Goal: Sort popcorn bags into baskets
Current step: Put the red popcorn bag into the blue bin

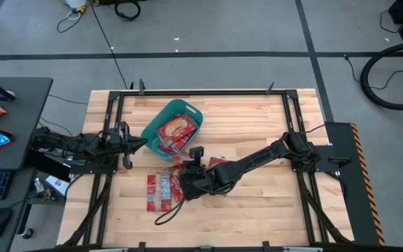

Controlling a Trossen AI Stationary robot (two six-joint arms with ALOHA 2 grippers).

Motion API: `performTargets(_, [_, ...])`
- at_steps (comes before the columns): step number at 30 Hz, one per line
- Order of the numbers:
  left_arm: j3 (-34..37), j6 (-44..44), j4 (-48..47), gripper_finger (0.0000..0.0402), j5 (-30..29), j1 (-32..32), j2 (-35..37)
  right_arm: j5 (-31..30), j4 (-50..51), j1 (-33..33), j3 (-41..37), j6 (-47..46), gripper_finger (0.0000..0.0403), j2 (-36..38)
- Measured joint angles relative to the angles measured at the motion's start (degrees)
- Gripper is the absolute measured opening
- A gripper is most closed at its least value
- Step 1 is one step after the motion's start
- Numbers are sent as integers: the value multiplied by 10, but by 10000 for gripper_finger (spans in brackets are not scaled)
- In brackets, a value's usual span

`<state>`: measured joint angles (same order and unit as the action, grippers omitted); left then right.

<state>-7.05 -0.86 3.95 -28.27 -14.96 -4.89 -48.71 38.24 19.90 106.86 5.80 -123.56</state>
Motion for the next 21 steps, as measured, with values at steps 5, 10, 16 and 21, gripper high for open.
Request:
performTargets(5, [0, 0, 0, 18, 0, 0, 0, -56, 19, -3, 67, 77, 7, 0])
performTargets(10, [0, 0, 0, 18, 0, 0, 0, -94, 15, -18, 123, 174, 7, 0])
performTargets(16, [0, 0, 0, 18, 0, 0, 0, -80, 2, -63, 146, 209, 7, 1])
performTargets(21, [0, 0, 0, 18, 0, 0, 0, 6, 17, -134, 142, 166, 8, 1])
